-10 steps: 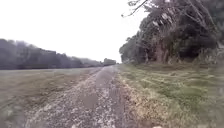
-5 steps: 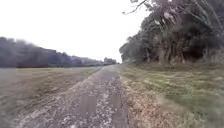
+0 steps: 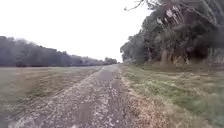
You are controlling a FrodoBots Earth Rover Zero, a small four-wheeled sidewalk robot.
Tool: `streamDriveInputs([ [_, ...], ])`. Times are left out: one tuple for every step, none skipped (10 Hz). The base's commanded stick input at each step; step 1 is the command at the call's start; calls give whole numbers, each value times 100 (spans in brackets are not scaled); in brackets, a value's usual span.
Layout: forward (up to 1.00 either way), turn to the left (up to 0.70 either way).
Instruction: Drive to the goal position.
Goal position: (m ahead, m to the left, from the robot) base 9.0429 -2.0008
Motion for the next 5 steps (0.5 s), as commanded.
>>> streamDriveInputs([
  [60, 1],
  [60, 1],
  [60, 1],
  [60, 1],
  [60, 1],
])
